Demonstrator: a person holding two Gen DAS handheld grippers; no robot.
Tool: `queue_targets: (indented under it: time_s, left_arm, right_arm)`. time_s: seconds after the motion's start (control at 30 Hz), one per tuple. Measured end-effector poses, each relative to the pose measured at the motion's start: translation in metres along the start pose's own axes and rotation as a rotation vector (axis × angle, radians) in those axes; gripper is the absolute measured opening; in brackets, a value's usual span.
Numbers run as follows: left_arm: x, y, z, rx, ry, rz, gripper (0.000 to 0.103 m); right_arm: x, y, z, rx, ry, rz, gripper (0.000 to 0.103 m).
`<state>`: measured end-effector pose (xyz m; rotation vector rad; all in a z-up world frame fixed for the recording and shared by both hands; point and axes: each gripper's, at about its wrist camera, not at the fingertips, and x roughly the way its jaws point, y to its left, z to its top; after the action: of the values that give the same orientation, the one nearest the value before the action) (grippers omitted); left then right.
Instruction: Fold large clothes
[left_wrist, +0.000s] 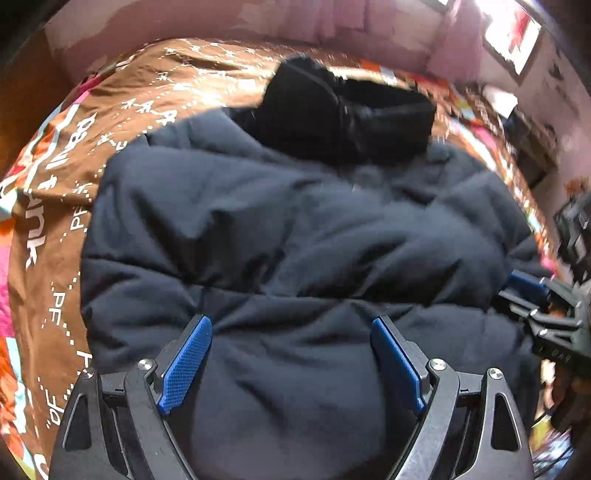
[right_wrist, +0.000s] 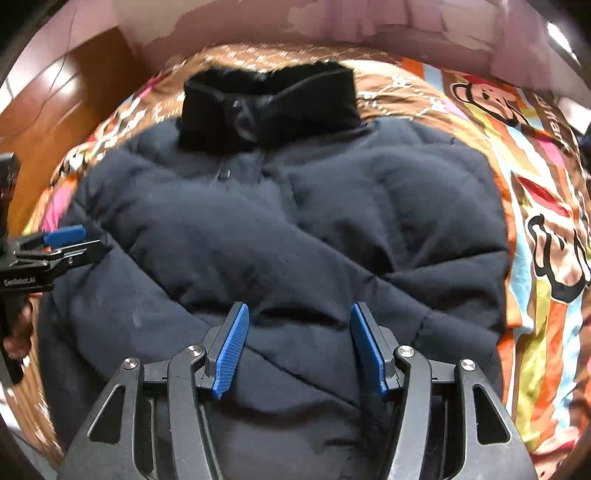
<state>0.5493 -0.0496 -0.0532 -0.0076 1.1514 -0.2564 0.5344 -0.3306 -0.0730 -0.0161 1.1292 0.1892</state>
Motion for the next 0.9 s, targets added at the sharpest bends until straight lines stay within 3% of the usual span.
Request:
queue_targets:
  time_s: [0.2,0.4,0.47,0.6,0.77,0.9]
  left_arm:
    - [0.014,-0.015,-0.017,0.087,-0.011,0.083,0.091]
    - [0.026,-0.02,-0.016,0.12,0.0,0.138,0.092]
    - [0.022,-0.017,-0.012,0.111,0.008,0.12,0.092]
    - [0.0,-0.001,0.013,0.074,0.0,0.001,0.092]
    - [-0.02,0.018,0.071,0.022,-0.091,-0.028,0.092]
    - [-0.02,0.017,0.13,0.014,-0.162,-0.005,0.092]
  right_arm:
    - [0.008,0.012,-0.019,-0.102,-0.038,-0.029,0.055]
    - [0.011,0.011,-0.024,-0.125,-0.07,-0.039,0.055]
    - [0.006,0.005,-0.02,-0.11,-0.066,-0.008,0.055]
    - [-0.011,-0.011,-0.006,-0.094,-0.075,0.068,0.056]
    - [-0.032,-0.041,0.048,-0.085,-0.165,0.074,0.063]
    - [-0.02,-0.047,0.119,-0.05,-0.161,0.102,0.063]
